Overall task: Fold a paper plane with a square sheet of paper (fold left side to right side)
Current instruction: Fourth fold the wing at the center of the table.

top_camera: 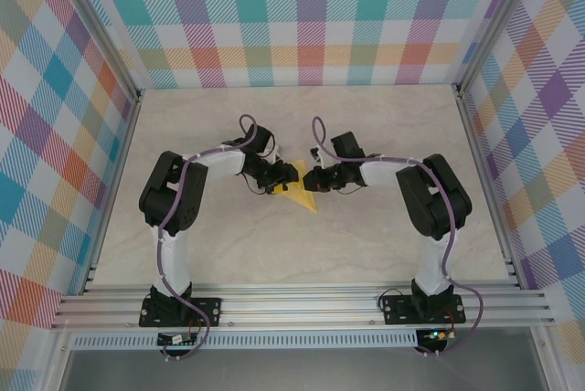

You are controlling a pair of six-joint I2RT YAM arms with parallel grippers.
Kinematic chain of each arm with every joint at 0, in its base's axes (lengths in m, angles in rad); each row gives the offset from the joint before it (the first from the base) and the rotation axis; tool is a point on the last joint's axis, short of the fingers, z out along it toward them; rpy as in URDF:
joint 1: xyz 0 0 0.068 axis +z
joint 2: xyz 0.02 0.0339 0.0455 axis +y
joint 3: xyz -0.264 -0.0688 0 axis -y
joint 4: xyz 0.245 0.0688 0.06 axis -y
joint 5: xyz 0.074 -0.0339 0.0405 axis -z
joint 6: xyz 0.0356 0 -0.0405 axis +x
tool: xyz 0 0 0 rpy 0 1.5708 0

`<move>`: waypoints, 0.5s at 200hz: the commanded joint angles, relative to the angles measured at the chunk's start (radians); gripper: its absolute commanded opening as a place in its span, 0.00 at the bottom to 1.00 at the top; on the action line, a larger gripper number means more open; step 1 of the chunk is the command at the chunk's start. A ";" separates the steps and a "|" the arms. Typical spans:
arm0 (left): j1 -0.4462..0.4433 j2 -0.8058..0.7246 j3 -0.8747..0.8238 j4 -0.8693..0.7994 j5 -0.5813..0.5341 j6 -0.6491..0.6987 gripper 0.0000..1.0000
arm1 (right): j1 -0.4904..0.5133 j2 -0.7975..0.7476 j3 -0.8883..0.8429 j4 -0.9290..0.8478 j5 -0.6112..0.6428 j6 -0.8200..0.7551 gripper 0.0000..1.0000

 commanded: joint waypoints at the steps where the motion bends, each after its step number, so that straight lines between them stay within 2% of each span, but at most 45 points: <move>1: -0.013 0.005 0.006 -0.019 -0.034 0.005 0.48 | -0.025 0.011 -0.014 0.043 -0.055 0.016 0.01; 100: -0.012 0.005 0.003 -0.021 -0.037 0.004 0.48 | -0.047 0.065 -0.002 0.037 -0.114 0.041 0.02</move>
